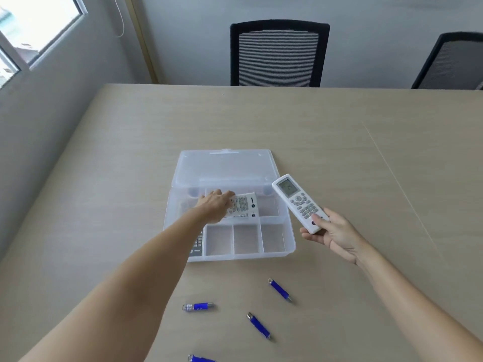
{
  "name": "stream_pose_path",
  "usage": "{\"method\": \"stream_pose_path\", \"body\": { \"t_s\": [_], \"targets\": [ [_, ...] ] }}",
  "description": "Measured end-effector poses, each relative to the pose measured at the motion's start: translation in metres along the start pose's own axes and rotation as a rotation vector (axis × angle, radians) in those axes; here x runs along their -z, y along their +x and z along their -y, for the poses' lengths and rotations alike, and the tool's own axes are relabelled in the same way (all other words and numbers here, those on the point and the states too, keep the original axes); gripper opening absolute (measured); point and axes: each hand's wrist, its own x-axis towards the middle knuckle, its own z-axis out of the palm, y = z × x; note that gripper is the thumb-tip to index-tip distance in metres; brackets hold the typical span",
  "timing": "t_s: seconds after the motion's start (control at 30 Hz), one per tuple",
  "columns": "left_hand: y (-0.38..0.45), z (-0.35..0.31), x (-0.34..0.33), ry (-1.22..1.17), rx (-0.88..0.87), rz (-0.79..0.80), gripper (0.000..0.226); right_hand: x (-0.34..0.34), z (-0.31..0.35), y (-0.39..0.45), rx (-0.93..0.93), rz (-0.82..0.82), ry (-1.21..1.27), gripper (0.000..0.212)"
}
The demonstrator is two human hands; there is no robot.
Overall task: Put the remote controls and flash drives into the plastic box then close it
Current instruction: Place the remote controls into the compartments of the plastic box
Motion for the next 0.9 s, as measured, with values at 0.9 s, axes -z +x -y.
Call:
{"method": "stream_pose_path", "body": {
  "t_s": [0.9],
  "targets": [
    [-0.085, 0.073, -0.038, -0.304, 0.491, -0.389, 0.063, -0.134, -0.013, 0.131, 0.029, 0.013, -1.1, 0.044]
  ]
}}
